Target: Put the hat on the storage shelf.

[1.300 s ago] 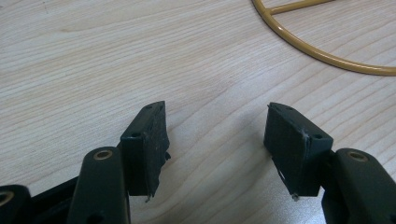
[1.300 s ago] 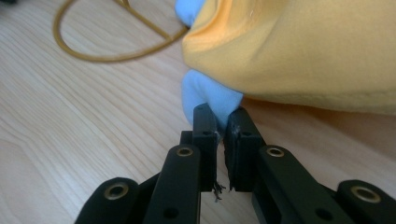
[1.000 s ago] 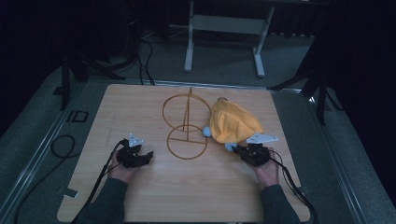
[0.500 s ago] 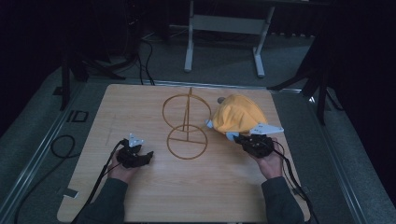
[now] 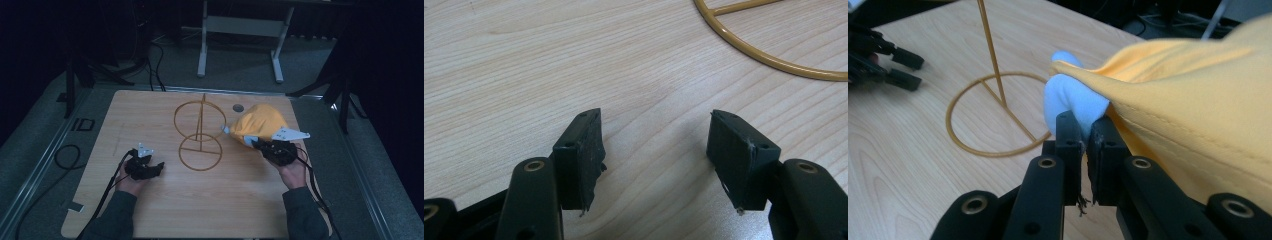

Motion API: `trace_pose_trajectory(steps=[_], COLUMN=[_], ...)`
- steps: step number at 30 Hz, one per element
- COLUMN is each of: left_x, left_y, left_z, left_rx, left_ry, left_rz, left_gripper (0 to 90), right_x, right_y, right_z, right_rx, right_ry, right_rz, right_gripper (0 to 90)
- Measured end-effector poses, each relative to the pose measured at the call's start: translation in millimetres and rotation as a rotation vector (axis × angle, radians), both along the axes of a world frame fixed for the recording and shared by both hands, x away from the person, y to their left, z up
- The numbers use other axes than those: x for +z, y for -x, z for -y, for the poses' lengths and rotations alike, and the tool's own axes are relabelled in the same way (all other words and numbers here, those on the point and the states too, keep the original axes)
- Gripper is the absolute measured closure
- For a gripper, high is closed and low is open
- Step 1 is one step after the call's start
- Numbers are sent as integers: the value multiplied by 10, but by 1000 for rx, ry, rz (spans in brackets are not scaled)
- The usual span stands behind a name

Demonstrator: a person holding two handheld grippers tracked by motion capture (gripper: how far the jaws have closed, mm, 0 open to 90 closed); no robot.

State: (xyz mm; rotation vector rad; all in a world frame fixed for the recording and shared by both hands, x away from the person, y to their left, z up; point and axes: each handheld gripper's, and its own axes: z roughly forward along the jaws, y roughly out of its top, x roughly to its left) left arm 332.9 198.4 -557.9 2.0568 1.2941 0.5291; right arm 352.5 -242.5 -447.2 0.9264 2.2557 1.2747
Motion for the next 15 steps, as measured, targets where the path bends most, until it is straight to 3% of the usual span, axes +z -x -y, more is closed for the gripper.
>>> trace_pose_trajectory(steps=[8, 13, 15], left_x=[1, 2, 0], left_y=[1, 0, 0], left_z=[-1, -2, 0], left_rx=[-1, -2, 0], left_ry=[-2, -3, -1], left_rz=[-2, -3, -1], left_gripper=[398, 398, 397], right_x=[155, 217, 183], right_y=[60, 70, 51], right_z=[47, 134, 159], right_rx=[6, 5, -14], right_ry=[-51, -136, -121], right_rz=[24, 21, 17], right_gripper=[847, 847, 845])
